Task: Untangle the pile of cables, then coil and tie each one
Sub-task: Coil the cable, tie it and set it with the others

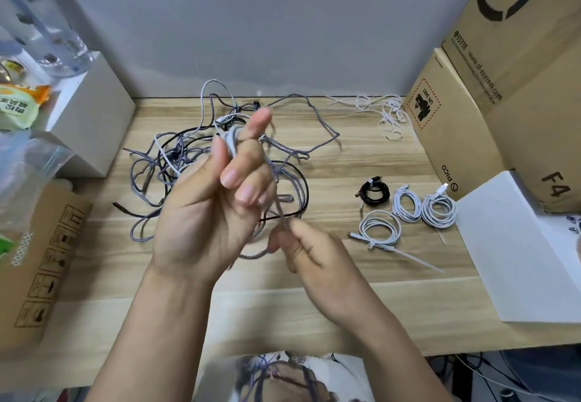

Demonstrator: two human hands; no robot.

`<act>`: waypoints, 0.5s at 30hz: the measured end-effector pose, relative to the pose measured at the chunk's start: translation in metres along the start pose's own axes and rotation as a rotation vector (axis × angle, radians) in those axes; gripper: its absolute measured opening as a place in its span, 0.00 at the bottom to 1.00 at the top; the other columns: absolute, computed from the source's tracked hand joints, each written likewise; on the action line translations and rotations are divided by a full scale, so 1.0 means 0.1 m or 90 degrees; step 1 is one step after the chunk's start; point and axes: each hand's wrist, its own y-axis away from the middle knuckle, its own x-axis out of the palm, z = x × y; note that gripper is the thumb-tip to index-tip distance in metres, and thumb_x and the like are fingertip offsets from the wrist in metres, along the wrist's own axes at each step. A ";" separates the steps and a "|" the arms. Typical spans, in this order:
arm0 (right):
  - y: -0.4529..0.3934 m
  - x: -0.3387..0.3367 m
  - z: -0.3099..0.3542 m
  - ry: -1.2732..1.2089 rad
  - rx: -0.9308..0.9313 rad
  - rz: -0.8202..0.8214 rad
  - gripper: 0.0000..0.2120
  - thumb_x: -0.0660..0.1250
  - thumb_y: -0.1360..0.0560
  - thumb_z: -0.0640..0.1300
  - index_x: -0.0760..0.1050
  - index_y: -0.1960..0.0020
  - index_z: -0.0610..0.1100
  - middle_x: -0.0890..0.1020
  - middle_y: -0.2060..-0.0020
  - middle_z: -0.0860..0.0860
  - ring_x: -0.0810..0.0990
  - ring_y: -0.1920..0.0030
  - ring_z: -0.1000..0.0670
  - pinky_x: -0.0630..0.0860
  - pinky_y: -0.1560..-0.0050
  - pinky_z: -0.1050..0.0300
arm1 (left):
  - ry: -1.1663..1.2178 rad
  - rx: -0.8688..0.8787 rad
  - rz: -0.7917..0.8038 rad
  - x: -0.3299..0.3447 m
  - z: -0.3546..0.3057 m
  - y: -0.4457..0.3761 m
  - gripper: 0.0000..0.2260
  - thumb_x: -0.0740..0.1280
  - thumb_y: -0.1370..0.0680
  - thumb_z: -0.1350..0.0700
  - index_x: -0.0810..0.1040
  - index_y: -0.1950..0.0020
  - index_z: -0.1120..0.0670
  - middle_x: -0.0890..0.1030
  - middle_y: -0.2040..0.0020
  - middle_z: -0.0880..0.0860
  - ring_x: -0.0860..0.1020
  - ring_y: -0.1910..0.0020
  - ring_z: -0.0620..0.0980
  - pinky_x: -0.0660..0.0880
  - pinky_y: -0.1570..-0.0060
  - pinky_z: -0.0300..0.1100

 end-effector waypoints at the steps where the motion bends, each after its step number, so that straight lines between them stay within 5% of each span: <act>1: 0.01 0.02 0.03 0.032 0.000 0.019 0.11 0.54 0.25 0.54 0.72 0.61 0.54 0.72 0.75 0.60 0.70 0.69 0.58 0.67 0.64 0.59 | -0.070 0.033 -0.060 -0.01 0.02 0.00 0.16 0.59 0.21 0.58 0.66 0.36 0.64 0.72 0.68 0.50 0.72 0.70 0.46 0.71 0.65 0.36; 4: 0.04 0.01 0.11 0.166 -0.021 0.034 0.17 0.53 0.25 0.59 0.75 0.56 0.50 0.68 0.75 0.54 0.68 0.67 0.50 0.68 0.61 0.50 | -0.318 0.086 -0.179 -0.11 0.10 0.03 0.14 0.58 0.22 0.58 0.68 0.38 0.60 0.72 0.71 0.47 0.72 0.72 0.44 0.70 0.68 0.32; 10: 0.10 -0.06 0.20 0.222 -0.113 -0.044 0.22 0.50 0.27 0.62 0.70 0.63 0.47 0.64 0.76 0.54 0.67 0.69 0.46 0.70 0.68 0.48 | -0.620 -0.030 -0.167 -0.24 0.23 0.08 0.16 0.59 0.25 0.55 0.69 0.38 0.52 0.76 0.69 0.50 0.74 0.69 0.45 0.72 0.66 0.34; 15: 0.08 -0.12 0.16 0.170 -0.212 -0.132 0.14 0.63 0.27 0.56 0.80 0.62 0.49 0.77 0.71 0.54 0.74 0.69 0.52 0.73 0.69 0.50 | -0.739 -0.152 -0.119 -0.18 0.25 0.10 0.16 0.60 0.26 0.44 0.82 0.51 0.52 0.75 0.71 0.52 0.73 0.69 0.42 0.68 0.68 0.32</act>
